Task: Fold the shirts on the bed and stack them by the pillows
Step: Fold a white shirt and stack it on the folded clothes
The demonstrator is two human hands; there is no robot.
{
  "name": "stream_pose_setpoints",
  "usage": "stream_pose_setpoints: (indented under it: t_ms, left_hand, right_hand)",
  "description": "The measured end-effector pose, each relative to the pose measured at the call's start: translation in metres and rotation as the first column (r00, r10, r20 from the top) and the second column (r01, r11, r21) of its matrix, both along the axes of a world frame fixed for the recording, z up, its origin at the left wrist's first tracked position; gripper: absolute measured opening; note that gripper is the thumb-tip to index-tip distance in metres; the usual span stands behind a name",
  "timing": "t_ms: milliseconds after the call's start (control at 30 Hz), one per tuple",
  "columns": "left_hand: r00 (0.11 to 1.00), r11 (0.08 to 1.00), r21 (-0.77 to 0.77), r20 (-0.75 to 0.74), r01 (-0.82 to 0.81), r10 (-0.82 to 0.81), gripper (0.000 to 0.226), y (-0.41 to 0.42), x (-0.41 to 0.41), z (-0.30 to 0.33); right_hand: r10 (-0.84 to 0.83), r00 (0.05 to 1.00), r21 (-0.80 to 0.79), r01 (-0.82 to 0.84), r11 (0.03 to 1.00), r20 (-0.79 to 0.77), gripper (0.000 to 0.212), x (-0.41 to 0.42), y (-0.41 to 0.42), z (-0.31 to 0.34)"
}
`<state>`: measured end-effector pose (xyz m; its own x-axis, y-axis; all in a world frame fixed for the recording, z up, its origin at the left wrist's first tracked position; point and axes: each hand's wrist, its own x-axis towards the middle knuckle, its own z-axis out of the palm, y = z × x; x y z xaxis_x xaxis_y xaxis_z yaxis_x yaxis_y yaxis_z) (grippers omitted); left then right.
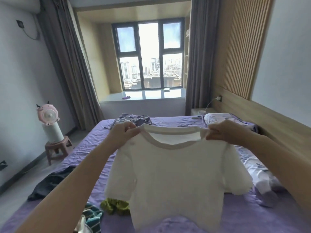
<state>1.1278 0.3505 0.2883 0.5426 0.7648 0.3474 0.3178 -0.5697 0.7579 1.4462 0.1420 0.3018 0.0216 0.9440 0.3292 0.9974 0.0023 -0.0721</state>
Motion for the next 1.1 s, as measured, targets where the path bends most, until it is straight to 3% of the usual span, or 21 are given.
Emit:
stream_pose_setpoints:
  t_ms: [67,200,400,500,633,800,1100]
  left_hand:
    - [1.0,1.0,-0.018,0.018,-0.013,0.013,0.01,-0.003,-0.008,-0.009]
    - [0.99,0.995,0.001,0.103,-0.1,0.099,0.007,-0.016,-0.02,-0.028]
    - [0.951,0.901,0.307,0.06,-0.308,0.304,0.02,-0.03,-0.041,-0.045]
    - [0.948,0.847,0.438,0.048,-0.302,0.314,0.021,-0.032,-0.059,-0.05]
    - [0.94,0.833,0.491,-0.072,-0.257,0.332,0.034,-0.04,-0.082,-0.064]
    - [0.97,0.715,0.693,-0.103,-0.088,0.219,0.021,-0.058,-0.102,-0.085]
    - [0.969,0.873,0.481,-0.243,0.081,0.045,0.02,-0.037,-0.082,-0.078]
  right_hand:
    - [0.025,0.99,0.055,-0.018,0.998,-0.136,0.026,-0.008,-0.007,-0.011]
    - [-0.088,0.929,0.194,0.167,0.967,-0.358,0.013,-0.036,-0.016,-0.041]
    - [-0.203,0.757,0.25,0.437,0.864,-0.622,0.014,-0.075,-0.029,-0.064]
    - [-0.202,0.773,0.295,0.449,0.844,-0.601,0.011,-0.086,-0.039,-0.068]
    - [-0.176,0.785,0.26,0.394,0.882,-0.594,0.009,-0.095,-0.056,-0.075]
    - [-0.189,0.787,0.139,0.328,0.935,-0.587,0.016,-0.098,-0.072,-0.087]
    - [-0.212,0.744,-0.017,0.261,0.965,-0.633,0.008,-0.068,-0.064,-0.074]
